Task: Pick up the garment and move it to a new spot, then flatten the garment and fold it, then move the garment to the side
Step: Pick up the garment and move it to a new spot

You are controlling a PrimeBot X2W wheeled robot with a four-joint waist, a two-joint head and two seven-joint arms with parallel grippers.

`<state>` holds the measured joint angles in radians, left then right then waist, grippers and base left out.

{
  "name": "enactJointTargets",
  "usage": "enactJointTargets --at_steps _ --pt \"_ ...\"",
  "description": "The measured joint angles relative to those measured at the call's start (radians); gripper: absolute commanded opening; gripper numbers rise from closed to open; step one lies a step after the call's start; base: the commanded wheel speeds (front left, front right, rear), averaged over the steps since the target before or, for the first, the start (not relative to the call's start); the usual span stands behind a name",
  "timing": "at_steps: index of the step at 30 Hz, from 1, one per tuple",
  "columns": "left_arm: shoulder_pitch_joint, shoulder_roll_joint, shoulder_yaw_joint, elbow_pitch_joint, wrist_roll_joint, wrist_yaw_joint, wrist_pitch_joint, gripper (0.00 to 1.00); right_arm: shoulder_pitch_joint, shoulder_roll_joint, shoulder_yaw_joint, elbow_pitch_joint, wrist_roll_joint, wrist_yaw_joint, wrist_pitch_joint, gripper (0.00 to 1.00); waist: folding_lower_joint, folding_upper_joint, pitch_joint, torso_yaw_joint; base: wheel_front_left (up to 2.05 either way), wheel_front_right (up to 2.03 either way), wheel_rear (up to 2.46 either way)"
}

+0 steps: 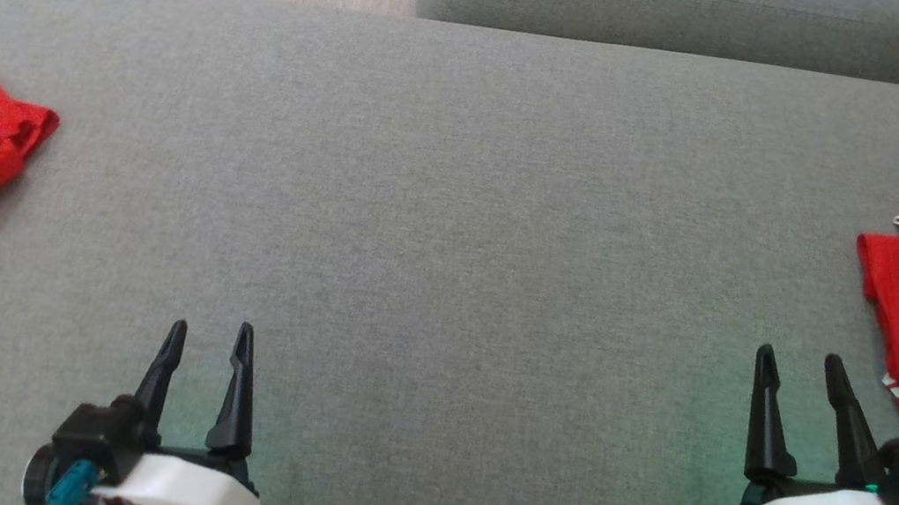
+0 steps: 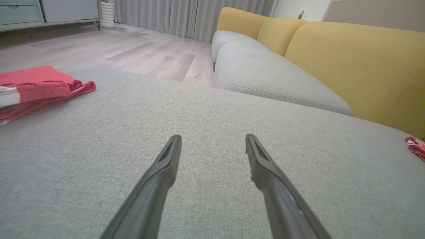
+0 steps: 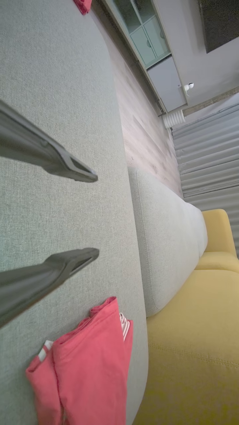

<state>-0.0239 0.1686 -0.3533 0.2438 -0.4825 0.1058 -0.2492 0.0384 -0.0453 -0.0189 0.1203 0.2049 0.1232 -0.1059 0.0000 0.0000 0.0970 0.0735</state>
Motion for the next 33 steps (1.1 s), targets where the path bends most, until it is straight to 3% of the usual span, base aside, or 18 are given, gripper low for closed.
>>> enactJointTargets --at_steps 9,26,33 --pt "-0.004 -0.019 0.003 0.002 0.009 -0.009 0.000 1.00 0.025 0.000 -0.019 -0.024 -0.030 0.000 0.002 1.00 0.0000 0.0000 -0.003 0.087 0.00 0.00 0.00" --pt "0.025 -0.020 0.103 -0.028 0.026 -0.009 -0.003 1.00 0.033 0.000 0.033 -0.050 -0.042 0.000 0.041 1.00 0.0000 0.0000 -0.016 0.443 0.00 0.00 0.00" --pt "0.073 -0.032 0.151 -0.056 0.033 -0.010 -0.003 1.00 0.030 0.001 0.083 -0.053 -0.050 0.000 0.057 1.00 0.0000 0.0000 -0.012 0.475 0.00 0.00 0.00"
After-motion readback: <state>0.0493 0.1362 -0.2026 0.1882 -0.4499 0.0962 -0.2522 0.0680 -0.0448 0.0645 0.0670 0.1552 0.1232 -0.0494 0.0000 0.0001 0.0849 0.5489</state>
